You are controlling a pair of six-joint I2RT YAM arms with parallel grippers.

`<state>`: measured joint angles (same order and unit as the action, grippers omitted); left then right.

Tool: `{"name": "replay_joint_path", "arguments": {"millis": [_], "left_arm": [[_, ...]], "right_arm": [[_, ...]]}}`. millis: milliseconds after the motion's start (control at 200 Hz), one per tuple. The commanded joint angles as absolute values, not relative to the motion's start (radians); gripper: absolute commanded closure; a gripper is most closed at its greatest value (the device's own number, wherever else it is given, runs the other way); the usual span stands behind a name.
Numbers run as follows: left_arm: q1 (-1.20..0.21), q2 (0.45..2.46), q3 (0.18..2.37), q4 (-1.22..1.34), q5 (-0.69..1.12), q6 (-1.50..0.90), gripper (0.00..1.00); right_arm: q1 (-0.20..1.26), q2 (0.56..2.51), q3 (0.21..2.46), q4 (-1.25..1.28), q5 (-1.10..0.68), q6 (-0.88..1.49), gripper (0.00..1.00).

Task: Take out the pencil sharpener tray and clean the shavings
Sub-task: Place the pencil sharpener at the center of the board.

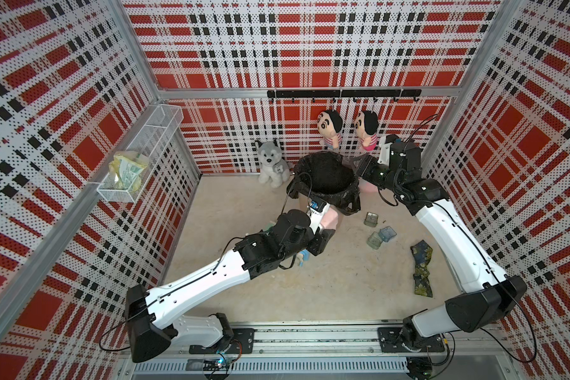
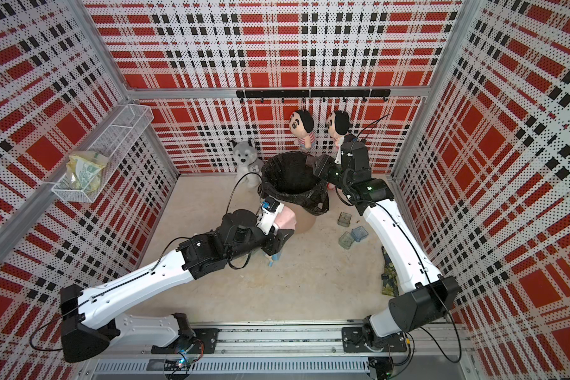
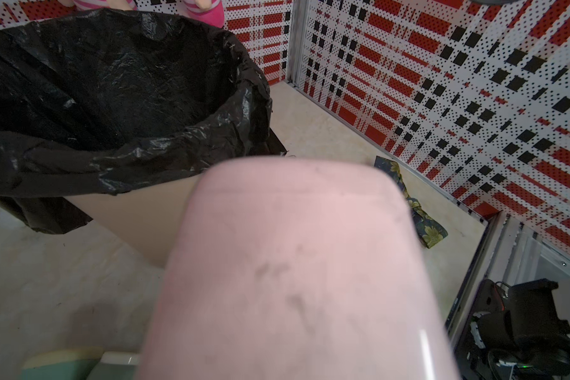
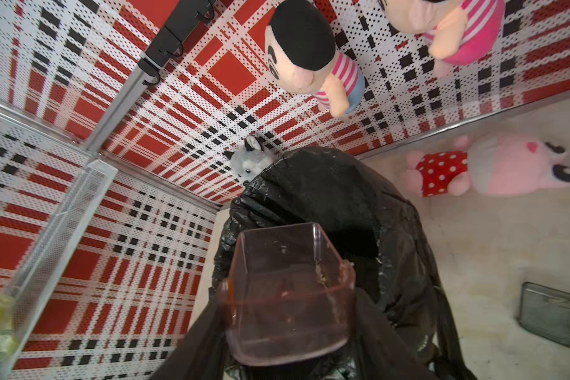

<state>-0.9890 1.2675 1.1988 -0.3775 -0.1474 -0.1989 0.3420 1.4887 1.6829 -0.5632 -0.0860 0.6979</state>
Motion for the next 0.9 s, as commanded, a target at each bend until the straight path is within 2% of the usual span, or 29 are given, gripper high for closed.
{"name": "replay_joint_path", "arguments": {"millis": [0,120,185,286,391,491,892], "left_arm": [[-0.994,1.237,1.19,-0.312,-0.153,-0.204,0.54],[-0.992,1.242,1.171,-0.282,-0.147,-0.205,0.54],[-0.992,1.253,1.169,-0.272,-0.138,-0.209,0.54],[-0.995,1.268,1.168,-0.262,-0.129,-0.212,0.55],[-0.998,1.272,1.142,-0.224,-0.116,-0.224,0.55],[-1.002,1.276,1.101,-0.169,-0.119,-0.24,0.55],[-1.048,1.383,0.903,0.111,-0.264,-0.293,0.55]], "right_arm": [[0.371,1.513,1.737,-0.613,-0.015,0.58,0.45],[0.432,1.53,1.766,-0.584,0.014,0.465,0.45],[0.477,1.525,1.728,-0.54,0.102,0.386,0.45],[0.493,1.509,1.659,-0.487,0.117,0.35,0.45],[0.496,1.419,1.492,-0.337,0.161,0.362,0.45],[0.497,1.365,1.424,-0.282,0.177,0.372,0.45],[0.479,1.219,1.408,-0.314,0.263,0.383,0.44]]}}
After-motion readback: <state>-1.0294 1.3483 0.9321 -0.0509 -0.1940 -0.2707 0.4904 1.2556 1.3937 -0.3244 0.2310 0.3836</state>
